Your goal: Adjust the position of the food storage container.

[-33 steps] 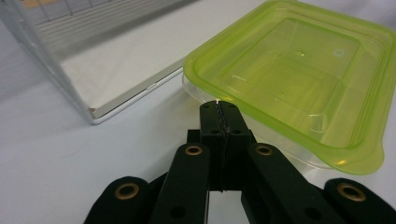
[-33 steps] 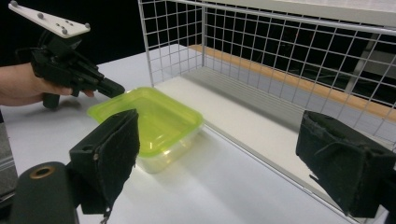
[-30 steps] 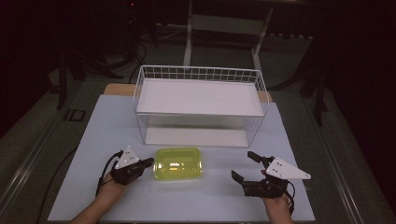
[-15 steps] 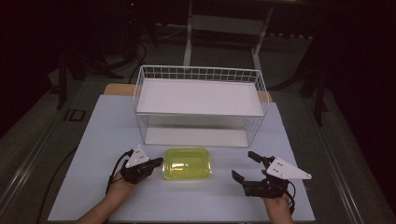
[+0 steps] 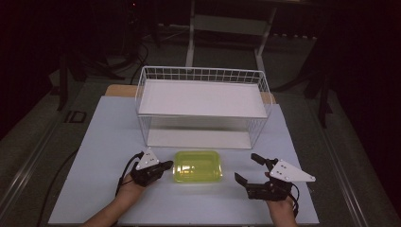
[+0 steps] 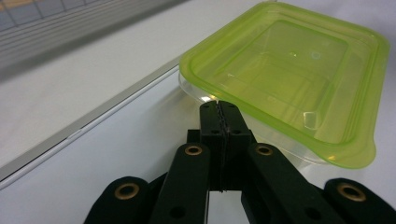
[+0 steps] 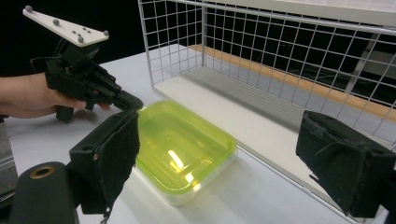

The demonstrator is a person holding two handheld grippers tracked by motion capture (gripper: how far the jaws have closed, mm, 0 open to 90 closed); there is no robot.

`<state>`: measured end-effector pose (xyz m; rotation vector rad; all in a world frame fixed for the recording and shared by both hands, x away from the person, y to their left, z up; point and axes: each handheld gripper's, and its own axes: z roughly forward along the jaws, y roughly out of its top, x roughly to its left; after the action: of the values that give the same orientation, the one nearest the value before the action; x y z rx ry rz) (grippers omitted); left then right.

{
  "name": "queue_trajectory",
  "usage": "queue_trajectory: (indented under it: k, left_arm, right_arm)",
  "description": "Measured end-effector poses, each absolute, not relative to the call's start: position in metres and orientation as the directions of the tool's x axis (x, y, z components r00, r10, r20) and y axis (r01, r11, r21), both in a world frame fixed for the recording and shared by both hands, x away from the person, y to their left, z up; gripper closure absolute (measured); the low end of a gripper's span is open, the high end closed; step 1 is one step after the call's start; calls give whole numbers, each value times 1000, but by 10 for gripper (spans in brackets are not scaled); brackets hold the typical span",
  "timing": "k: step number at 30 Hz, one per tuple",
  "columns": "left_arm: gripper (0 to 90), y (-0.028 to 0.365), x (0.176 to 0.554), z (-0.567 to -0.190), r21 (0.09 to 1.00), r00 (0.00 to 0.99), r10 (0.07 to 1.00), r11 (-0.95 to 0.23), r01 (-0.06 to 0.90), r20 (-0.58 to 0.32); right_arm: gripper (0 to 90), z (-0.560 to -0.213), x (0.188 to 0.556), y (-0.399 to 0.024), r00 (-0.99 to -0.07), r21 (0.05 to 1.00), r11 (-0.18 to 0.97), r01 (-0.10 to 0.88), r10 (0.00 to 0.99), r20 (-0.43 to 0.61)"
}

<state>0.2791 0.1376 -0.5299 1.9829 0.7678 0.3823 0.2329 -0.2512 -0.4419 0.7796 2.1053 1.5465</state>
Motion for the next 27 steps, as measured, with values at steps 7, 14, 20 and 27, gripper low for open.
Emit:
queue_trajectory:
  k: [7,14,20,27]
  left_arm:
    - [900,129,281,-530,864,762,646,-357,356,-47]
    - [847,136,280,-526,871,746,663,-329,366,-63]
    - [352,147,279,-507,883,700,690,-198,425,-182]
    - [18,146,273,-493,877,711,654,-148,456,-260]
  right_arm:
    - [135,-443,233,-250,-760,952,234,197,649,-2]
    - [135,-444,234,-250,-757,952,230,202,653,3]
    - [124,-444,234,-248,-758,952,227,207,652,9]
    - [115,-446,239,-243,-758,936,269,227,652,-3]
